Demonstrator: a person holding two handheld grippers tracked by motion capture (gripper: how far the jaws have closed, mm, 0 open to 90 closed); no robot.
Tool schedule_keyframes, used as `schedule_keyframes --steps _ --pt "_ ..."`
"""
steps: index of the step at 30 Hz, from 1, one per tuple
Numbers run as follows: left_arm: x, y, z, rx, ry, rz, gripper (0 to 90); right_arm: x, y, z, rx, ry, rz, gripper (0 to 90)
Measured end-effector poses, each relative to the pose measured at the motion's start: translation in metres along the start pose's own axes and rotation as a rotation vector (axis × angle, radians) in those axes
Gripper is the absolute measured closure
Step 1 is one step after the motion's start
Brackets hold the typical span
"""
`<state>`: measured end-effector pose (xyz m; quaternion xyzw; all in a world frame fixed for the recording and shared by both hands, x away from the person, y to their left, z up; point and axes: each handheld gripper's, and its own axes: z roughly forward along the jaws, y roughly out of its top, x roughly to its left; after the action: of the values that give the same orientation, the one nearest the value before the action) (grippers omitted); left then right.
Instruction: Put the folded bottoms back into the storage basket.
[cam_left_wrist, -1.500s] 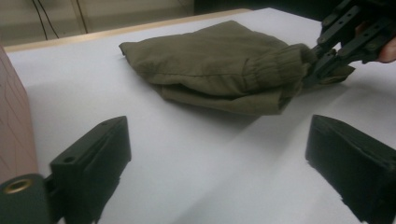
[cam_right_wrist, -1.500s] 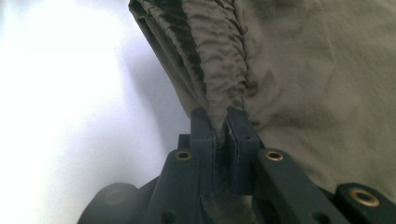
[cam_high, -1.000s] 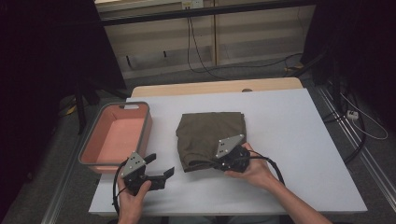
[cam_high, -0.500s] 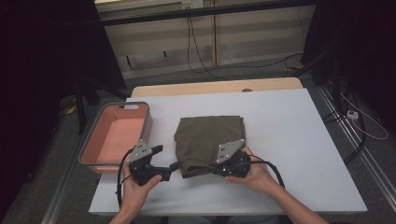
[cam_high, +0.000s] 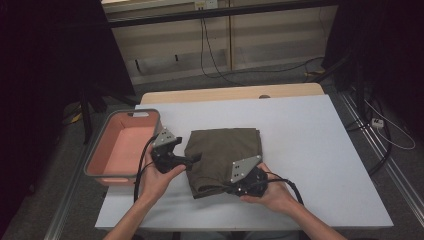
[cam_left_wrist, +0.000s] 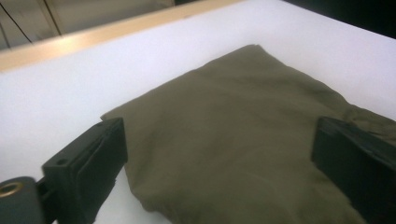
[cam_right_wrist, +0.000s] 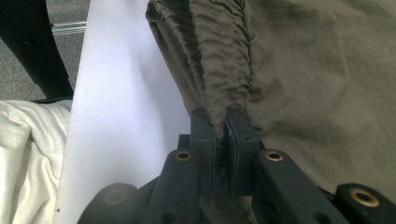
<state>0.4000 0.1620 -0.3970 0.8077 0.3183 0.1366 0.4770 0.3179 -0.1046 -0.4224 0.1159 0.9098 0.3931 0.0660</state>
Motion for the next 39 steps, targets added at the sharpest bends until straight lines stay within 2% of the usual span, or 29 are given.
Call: schedule_keyframes --steps 2,4,5,6,7,8,10,12,13,14,17,18,20,22,24,27,28,29,31,33,35,37,39 --pt "0.005 0.002 0.009 -0.006 0.027 0.009 3.5 0.001 0.0 0.0 0.001 0.003 -0.006 83.6" --pt "0.012 0.002 0.019 0.049 0.022 -0.023 4.3 0.001 0.0 0.001 0.002 0.008 -0.006 83.7" --pt "0.016 0.002 0.024 0.052 0.02 -0.037 4.3 0.001 0.0 0.001 0.002 0.008 -0.006 83.7" --pt "0.018 0.002 0.028 0.039 0.044 -0.015 6.7 0.0 0.0 0.001 -0.004 0.013 0.0 83.6" --pt "0.022 0.004 0.036 0.055 0.063 -0.013 6.8 0.0 0.0 0.001 -0.003 0.013 0.001 83.6" --pt "0.022 0.004 0.036 0.055 0.063 -0.013 6.6 0.0 0.0 0.001 -0.003 0.013 0.001 83.6" --pt "0.029 0.007 0.044 0.055 0.07 -0.039 6.4 0.0 0.0 0.001 -0.002 0.011 -0.001 83.6" --pt "0.036 0.009 0.05 0.041 0.108 -0.018 8.8 0.0 0.0 0.001 -0.001 0.01 -0.006 83.6" --pt "0.045 0.009 0.059 0.043 0.118 -0.042 8.7 0.0 0.0 0.001 0.001 0.01 -0.009 83.6" --pt "0.045 0.009 0.059 0.043 0.118 -0.042 8.6 0.0 0.0 0.001 0.001 0.01 -0.009 83.6" --pt "0.057 0.01 0.072 0.068 0.125 -0.067 8.7 0.0 0.0 0.0 -0.002 0.007 -0.01 83.6" --pt "0.06 0.012 0.075 0.086 0.127 -0.082 8.8 0.0 0.0 0.0 -0.003 0.006 -0.008 83.6" --pt "0.066 0.014 0.083 0.126 0.096 -0.108 9.5 0.0 0.0 0.001 -0.001 0.008 -0.009 83.6" --pt "0.071 0.015 0.087 0.137 0.121 -0.091 13.9 0.0 0.0 0.001 0.0 0.007 -0.009 83.5" --pt "0.076 0.013 0.091 0.129 0.108 -0.158 15.4 0.0 -0.001 0.001 -0.005 0.004 -0.007 83.5" --pt "0.08 0.01 0.097 0.175 0.109 -0.175 20.8 0.0 -0.001 0.001 -0.006 0.008 -0.002 83.5" --pt "0.081 0.008 0.099 0.188 0.102 -0.19 25.8 0.0 -0.001 0.002 -0.003 0.008 -0.004 83.5" --pt "0.082 0.007 0.102 0.194 0.092 -0.209 25.8 0.0 -0.001 0.002 -0.003 0.008 -0.004 83.5" --pt "0.083 0.005 0.104 0.226 0.081 -0.219 28.9 0.001 -0.001 0.002 -0.001 0.001 -0.007 83.5" --pt "0.083 0.004 0.106 0.238 0.069 -0.22 36.5 0.0 -0.002 0.001 -0.009 0.005 0.004 83.4" --pt "0.083 0.003 0.106 0.241 0.068 -0.222 36.5 0.0 -0.002 0.001 -0.007 0.006 0.002 83.4" --pt "0.083 0.003 0.106 0.254 0.068 -0.191 36.9 0.0 -0.001 0.002 -0.003 0.004 -0.004 83.4" --pt "0.083 0.003 0.105 0.263 0.061 -0.176 43.6 0.003 -0.001 0.003 0.001 -0.007 -0.013 83.3"
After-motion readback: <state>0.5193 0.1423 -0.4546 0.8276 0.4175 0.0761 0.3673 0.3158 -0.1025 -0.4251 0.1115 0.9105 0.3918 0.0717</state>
